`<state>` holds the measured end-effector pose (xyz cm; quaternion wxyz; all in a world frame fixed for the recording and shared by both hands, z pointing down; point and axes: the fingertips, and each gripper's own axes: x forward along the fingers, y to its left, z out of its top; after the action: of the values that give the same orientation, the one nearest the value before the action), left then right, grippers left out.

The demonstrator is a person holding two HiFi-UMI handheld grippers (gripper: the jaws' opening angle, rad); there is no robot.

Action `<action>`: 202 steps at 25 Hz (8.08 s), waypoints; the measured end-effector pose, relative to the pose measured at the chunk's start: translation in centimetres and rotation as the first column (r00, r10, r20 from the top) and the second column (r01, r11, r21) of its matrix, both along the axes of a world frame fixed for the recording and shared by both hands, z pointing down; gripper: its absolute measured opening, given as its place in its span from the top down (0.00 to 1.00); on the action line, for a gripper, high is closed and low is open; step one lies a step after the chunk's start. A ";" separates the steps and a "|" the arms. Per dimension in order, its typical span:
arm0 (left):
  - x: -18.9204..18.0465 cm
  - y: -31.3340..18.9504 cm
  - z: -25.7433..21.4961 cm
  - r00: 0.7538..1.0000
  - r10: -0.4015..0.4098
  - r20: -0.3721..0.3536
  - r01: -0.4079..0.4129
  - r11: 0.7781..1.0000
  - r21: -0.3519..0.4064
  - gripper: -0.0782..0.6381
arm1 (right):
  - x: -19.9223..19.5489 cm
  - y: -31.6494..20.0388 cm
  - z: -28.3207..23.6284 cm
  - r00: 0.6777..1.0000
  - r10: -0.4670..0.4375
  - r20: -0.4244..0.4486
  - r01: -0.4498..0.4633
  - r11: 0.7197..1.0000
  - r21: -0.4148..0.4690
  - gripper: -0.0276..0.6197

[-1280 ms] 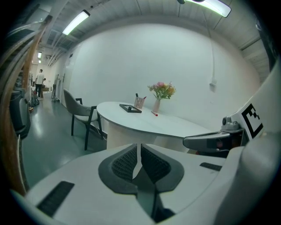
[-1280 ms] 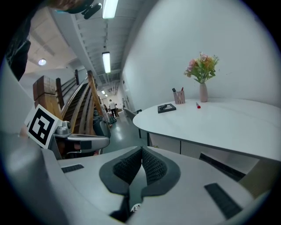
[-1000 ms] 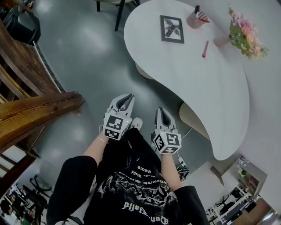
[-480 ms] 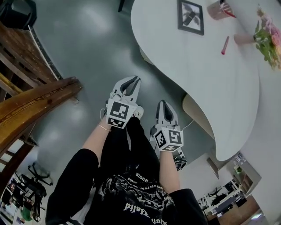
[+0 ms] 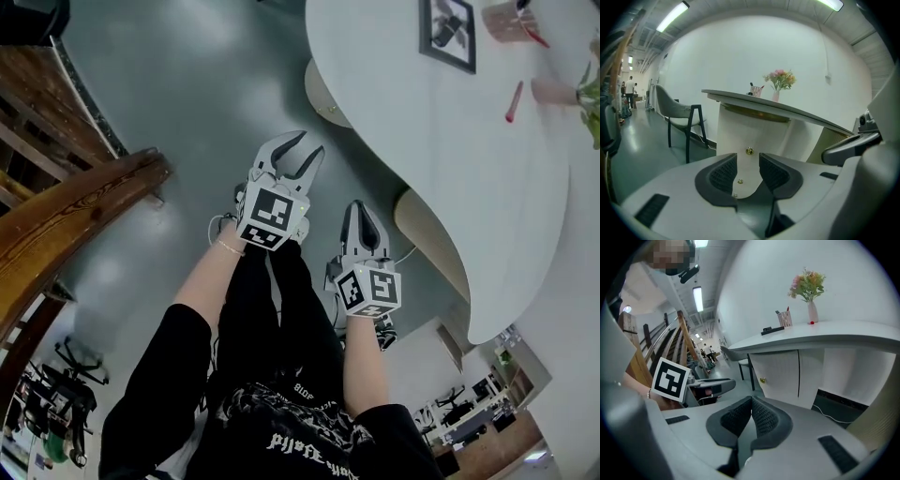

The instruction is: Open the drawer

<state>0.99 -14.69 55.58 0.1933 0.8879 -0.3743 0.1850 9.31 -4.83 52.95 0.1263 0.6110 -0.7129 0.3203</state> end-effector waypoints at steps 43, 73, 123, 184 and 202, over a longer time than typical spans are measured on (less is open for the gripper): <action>9.5 -8.1 11.1 0.985 0.093 0.147 -0.109 0.989 0.105 0.62 | 0.1 0.2 8.5 0.999 0.026 -0.024 -0.028 0.997 -0.077 0.92; 8.5 -7.5 9.2 0.991 0.094 0.094 -0.110 0.975 0.192 0.65 | -2.4 2.1 9.6 0.997 -0.070 -0.038 0.065 0.990 -0.124 0.92; 4.4 -2.8 8.7 0.977 0.141 0.159 -0.152 0.987 0.057 0.73 | -1.4 3.2 5.0 0.999 -0.038 -0.017 0.037 0.997 -0.068 0.92; -4.4 6.6 9.1 0.915 0.172 0.364 -0.139 0.984 -0.115 0.73 | -0.7 6.7 -0.8 0.999 0.041 0.033 -0.039 0.998 -0.044 0.92; -6.0 8.7 9.1 0.907 0.120 0.404 -0.058 0.985 -0.163 0.73 | 0.4 8.0 -1.5 0.999 0.037 0.031 -0.035 0.998 -0.044 0.92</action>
<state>-4.96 -6.03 64.63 0.1661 0.8282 -0.3510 0.4041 9.72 3.20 51.41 0.1223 0.6157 -0.6965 0.3475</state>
